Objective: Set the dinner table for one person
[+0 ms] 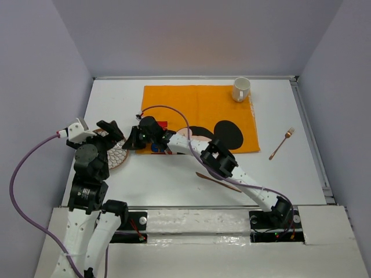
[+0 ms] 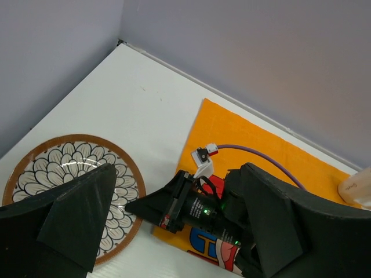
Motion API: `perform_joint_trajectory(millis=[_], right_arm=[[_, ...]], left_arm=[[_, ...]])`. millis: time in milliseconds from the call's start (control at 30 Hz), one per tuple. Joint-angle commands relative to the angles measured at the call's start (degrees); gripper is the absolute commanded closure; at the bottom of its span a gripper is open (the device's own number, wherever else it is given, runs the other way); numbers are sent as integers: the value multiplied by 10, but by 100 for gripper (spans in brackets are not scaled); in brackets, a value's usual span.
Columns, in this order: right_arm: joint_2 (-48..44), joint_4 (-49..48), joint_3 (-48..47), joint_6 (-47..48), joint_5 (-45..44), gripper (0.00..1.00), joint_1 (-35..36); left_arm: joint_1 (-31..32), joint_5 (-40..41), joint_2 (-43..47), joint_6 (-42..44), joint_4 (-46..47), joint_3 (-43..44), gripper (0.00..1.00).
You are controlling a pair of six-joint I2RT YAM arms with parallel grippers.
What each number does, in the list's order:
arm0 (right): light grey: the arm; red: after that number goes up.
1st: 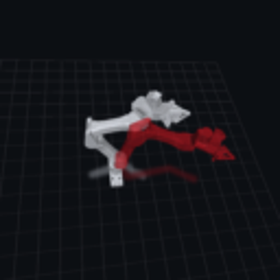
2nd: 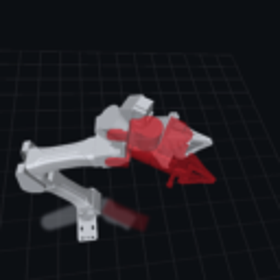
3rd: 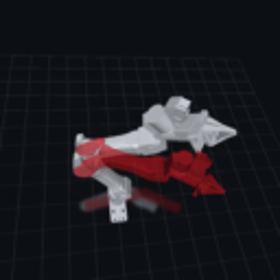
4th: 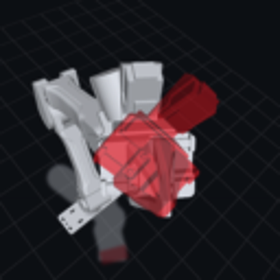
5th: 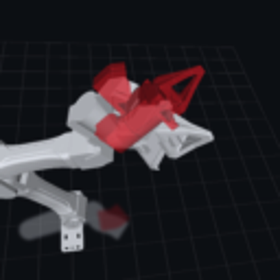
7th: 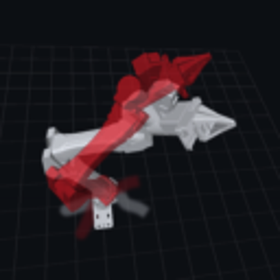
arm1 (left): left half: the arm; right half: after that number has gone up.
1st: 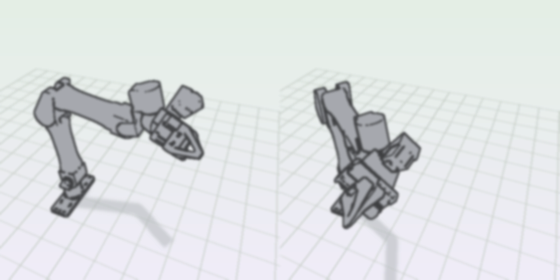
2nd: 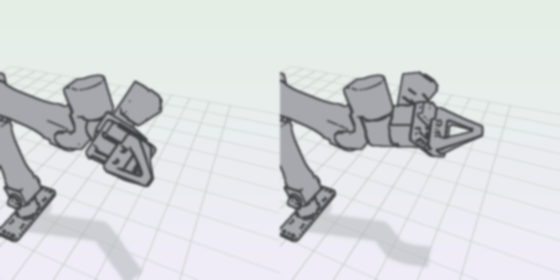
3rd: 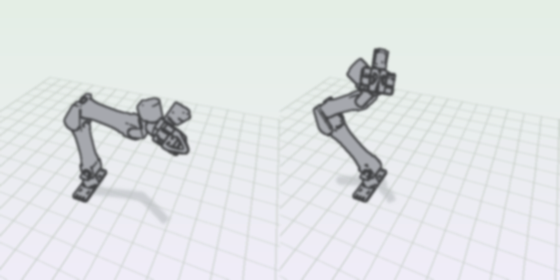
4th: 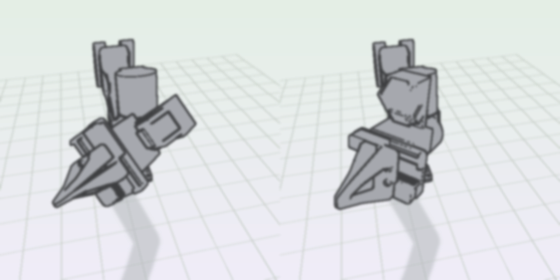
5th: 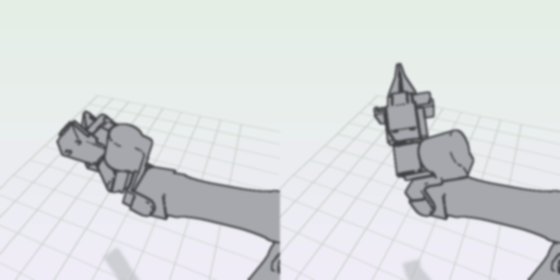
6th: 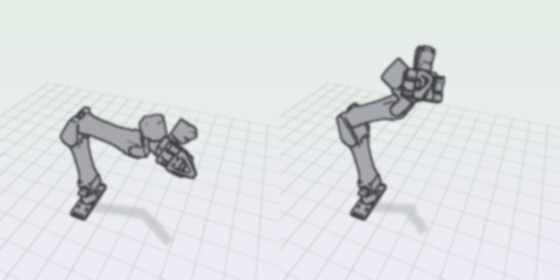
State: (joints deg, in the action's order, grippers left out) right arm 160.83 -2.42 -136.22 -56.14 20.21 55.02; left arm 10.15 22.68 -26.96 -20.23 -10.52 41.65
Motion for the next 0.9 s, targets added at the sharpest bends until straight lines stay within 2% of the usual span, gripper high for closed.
perform_joint_trajectory(millis=[0, 200, 367, 533, 633, 767, 867], right_arm=[[-36, -7, 8, 19, -10, 100, 10], [-134, -44, 53, 42, -26, 100, 10], [-277, -75, 126, 72, -78, 100, -13], [-422, -131, 320, 87, -122, 100, -62], [-504, -200, 516, 48, -107, 100, -124], [-590, -238, 656, 30, -120, 100, -216], [-625, -242, 719, 26, -122, 100, -265]], left_arm=[[2, 5, 9, 5, 23, 20, 1], [2, 25, 27, 17, 24, 27, 1], [4, 23, 37, 19, 23, 35, 1], [13, 31, 46, 24, 23, 34, 1], [17, 24, 46, 25, 24, 27, 1], [25, 10, 46, 26, 23, 23, 1], [30, -4, 43, 26, 23, 20, 1]])
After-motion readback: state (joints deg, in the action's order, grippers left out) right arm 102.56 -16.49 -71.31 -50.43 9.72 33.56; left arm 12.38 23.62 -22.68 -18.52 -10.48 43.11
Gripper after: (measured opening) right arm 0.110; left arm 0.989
